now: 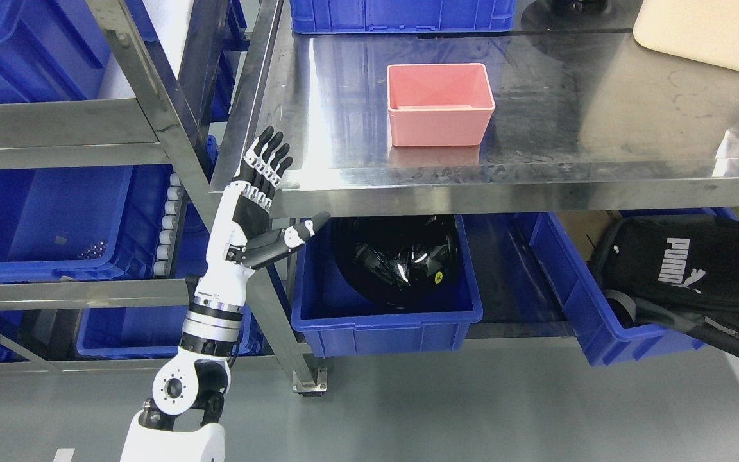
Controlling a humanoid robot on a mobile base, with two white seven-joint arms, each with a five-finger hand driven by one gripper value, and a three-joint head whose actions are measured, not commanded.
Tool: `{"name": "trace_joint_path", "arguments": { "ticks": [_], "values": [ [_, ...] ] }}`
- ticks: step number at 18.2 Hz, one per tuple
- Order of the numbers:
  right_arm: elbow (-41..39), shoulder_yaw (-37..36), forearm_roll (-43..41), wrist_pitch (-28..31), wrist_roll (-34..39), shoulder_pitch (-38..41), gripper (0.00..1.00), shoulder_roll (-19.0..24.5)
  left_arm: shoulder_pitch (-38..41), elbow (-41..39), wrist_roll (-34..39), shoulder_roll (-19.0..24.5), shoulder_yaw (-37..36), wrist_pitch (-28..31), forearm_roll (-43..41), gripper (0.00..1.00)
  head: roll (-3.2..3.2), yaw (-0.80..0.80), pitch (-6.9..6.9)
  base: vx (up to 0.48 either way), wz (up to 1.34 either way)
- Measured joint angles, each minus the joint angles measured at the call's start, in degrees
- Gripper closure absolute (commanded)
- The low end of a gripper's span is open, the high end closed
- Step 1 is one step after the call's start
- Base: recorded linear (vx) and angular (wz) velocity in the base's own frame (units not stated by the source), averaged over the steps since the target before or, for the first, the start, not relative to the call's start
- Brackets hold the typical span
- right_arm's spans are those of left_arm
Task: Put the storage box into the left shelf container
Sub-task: 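Raise the left hand up and over the steel shelf toward the pink box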
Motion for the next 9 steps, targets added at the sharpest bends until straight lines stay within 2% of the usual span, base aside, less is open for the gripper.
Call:
{"name": "trace_joint_path", "arguments": {
  "ticks": [3, 6, 9],
  "values": [
    [0.0, 0.0, 0.0, 0.0, 0.0, 0.0, 0.0, 0.0, -1.3, 0.0, -0.1, 0.0, 0.1, 1.0, 0.0, 0.0, 0.0, 0.0, 0.0, 0.0, 0.0],
    [0.0, 0.0, 0.0, 0.0, 0.0, 0.0, 0.0, 0.0, -5.7, 0.5, -1.1, 0.0, 1.0, 6.5, -0.2, 0.0, 0.0, 0.0, 0.0, 0.0, 0.0],
    [0.0, 0.0, 0.0, 0.0, 0.0, 0.0, 0.0, 0.0, -14.6, 3.0, -8.7, 0.9, 1.6, 9.1, -4.5, 0.02, 0.0, 0.0, 0.0, 0.0, 0.0]
  ]
}}
